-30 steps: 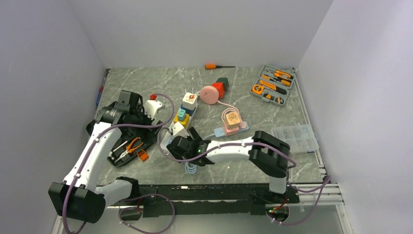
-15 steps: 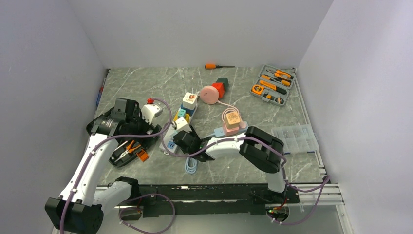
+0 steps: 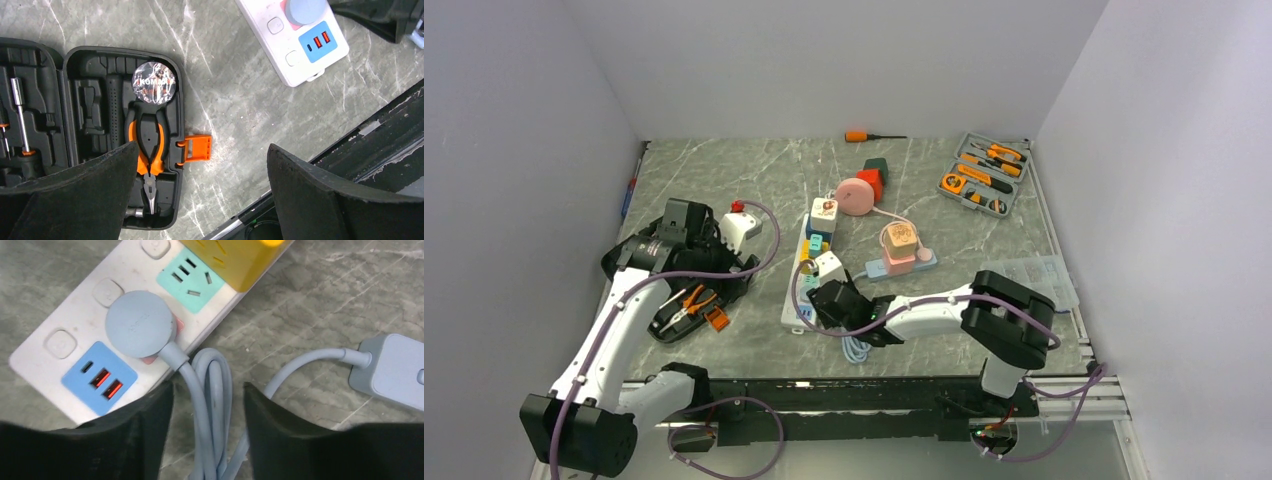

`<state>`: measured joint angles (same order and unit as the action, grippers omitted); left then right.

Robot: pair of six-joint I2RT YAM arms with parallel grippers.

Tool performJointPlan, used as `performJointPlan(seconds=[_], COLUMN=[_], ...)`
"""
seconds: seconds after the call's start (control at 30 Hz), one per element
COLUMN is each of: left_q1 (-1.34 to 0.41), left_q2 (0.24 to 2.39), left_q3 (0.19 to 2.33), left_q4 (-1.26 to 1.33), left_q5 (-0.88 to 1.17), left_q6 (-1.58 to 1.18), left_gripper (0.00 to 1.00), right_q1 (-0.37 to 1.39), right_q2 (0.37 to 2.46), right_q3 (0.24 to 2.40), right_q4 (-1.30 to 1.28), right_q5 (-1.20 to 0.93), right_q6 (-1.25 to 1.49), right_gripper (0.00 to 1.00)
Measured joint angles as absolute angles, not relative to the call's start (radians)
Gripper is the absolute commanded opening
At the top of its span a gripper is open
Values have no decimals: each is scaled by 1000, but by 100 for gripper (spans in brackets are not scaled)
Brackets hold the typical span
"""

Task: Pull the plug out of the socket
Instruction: Remove the plug from the socket.

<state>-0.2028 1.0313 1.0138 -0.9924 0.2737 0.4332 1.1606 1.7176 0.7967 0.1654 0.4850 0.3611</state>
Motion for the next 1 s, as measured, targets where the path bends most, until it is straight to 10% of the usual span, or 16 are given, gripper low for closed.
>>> performJointPlan(seconds=[0.27, 0.73, 1.0], left_q1=[-203, -416, -686], left_q2=[1031, 794, 768], left_q3=[1015, 1014, 805], left_q4=[-998, -1025, -822], left_q5=[273, 231, 102], left_q6=[452, 650, 747], left_gripper=[99, 99, 99], right_q1=[1162, 1159, 1119], right_q2=[1715, 1782, 1747], right_q3=[828, 856, 857], right_q4=[130, 182, 149], right_q5=[470, 443, 328], right_q6=[347, 294, 302], right_gripper=[65, 2, 0])
